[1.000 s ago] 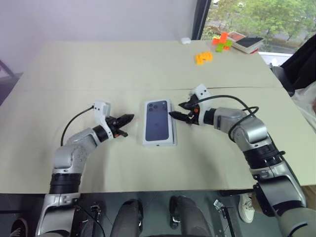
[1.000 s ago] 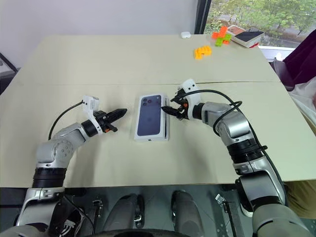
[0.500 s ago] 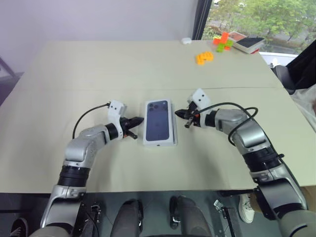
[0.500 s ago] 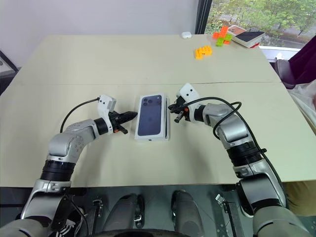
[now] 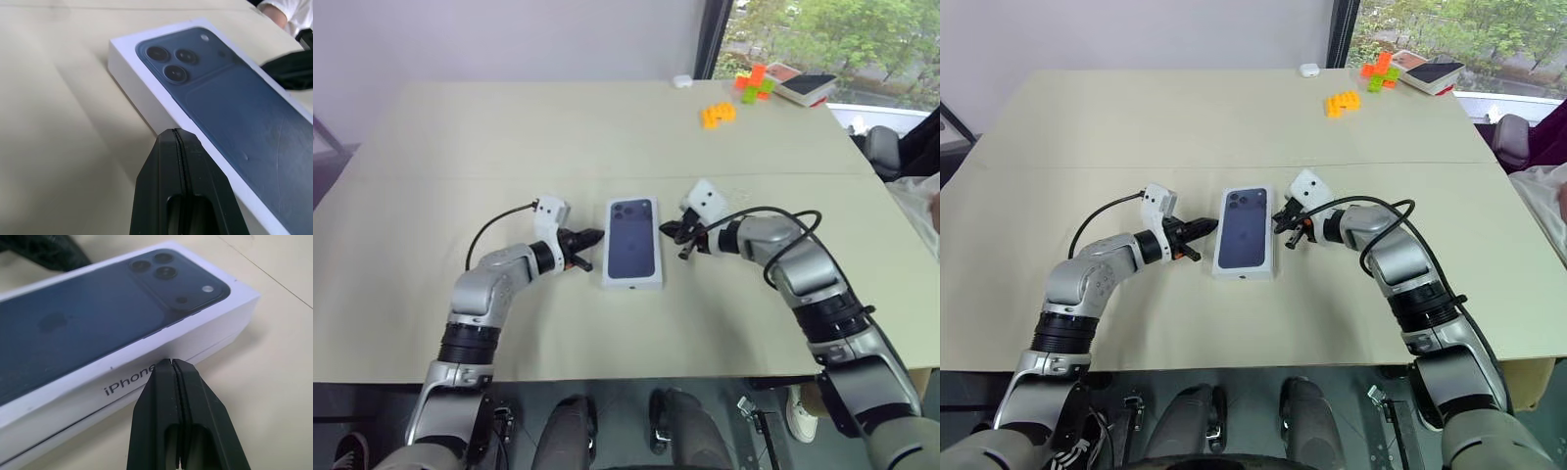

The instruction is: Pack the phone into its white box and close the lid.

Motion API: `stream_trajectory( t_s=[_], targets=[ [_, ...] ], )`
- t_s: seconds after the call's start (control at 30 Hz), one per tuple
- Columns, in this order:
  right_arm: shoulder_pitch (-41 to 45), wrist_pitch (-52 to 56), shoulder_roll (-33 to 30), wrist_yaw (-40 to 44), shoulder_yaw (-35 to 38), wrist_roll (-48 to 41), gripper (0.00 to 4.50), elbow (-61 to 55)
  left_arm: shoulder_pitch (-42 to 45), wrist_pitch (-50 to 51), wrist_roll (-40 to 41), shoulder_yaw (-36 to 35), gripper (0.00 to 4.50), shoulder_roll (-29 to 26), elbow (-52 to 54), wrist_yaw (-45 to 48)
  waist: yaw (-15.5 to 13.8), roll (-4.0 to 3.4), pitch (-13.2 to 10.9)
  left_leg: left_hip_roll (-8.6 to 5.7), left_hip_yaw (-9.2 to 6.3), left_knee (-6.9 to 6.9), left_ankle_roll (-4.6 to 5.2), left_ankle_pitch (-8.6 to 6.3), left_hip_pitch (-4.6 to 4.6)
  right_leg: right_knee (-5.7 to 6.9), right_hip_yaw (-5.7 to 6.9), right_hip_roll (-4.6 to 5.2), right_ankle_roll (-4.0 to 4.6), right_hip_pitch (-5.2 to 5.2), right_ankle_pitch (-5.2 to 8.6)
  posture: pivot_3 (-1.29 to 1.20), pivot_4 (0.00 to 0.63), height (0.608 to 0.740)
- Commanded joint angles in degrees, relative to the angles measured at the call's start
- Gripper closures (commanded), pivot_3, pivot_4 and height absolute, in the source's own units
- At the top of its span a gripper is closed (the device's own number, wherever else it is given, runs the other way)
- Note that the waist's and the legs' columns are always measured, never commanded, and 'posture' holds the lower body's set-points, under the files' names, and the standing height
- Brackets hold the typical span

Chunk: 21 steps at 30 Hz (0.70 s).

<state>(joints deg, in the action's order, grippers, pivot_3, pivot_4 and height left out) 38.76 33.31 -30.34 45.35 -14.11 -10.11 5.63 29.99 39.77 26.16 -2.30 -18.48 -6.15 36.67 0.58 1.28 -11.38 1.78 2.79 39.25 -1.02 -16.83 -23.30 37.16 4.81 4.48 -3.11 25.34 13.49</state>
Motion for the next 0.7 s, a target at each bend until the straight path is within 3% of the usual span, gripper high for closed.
stream_trajectory(
  t_s=[0.03, 0.7],
  targets=[
    [0.47, -1.79, 0.25, 1.39, -0.69, 1.02, 4.46, -2.12, 2.06, 0.04, 2.04, -1.3, 4.5, 0.85, 2.61, 0.03, 0.0, 0.0, 0.0, 0.0, 0.0, 0.0, 0.0, 0.0, 0.0, 0.0, 0.0, 0.0, 0.0, 0.0, 0.0, 0.0, 0.15, 0.74],
    [0.99, -2.49, 2.17, 0.9, -0.76, 6.44, 4.46, 0.04, 3.29, -1.9, -0.32, -0.21, 4.5, 2.78, 0.69, -0.52, -0.08, 0.01, 0.0, -0.03, 0.0, 0.04, -0.08, 0.05, 0.02, 0.05, 0.0, 0.0, 0.0, -0.04, -0.01, 0.0, 0.15, 0.74]
  ],
)
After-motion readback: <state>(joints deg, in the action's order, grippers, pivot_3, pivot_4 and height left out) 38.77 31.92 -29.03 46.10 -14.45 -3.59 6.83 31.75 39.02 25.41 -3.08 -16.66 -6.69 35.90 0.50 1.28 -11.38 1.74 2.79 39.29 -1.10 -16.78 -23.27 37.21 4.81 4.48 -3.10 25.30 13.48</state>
